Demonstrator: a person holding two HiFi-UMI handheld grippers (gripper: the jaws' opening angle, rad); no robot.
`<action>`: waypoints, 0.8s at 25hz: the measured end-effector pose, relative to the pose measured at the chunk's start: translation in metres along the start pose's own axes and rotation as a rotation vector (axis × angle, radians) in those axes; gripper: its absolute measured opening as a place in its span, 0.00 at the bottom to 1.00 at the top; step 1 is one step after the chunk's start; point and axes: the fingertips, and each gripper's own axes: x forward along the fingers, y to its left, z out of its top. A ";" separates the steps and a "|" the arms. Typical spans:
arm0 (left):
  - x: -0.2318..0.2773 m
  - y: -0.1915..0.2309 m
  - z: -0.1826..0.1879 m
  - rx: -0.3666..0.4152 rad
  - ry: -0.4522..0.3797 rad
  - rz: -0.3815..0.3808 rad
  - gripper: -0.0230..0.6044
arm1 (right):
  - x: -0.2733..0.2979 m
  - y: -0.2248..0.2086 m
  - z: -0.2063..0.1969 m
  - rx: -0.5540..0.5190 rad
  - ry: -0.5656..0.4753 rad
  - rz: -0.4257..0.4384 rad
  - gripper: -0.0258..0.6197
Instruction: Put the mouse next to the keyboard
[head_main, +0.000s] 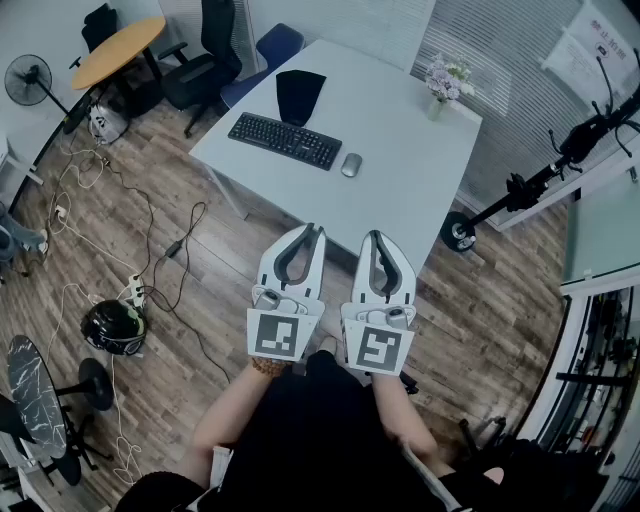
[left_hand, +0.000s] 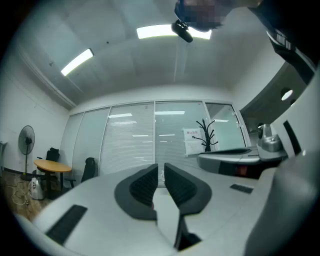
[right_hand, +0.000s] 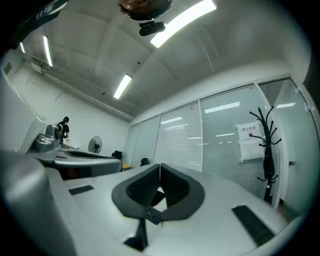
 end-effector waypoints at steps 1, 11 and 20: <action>0.000 -0.001 -0.001 -0.001 0.000 0.003 0.11 | -0.001 -0.002 0.000 -0.004 -0.002 0.000 0.04; -0.001 -0.015 -0.005 0.006 -0.010 0.010 0.11 | -0.007 -0.007 -0.009 -0.036 -0.003 0.023 0.04; 0.012 -0.012 -0.011 0.013 -0.021 -0.011 0.11 | 0.002 -0.007 -0.021 -0.043 0.009 0.009 0.04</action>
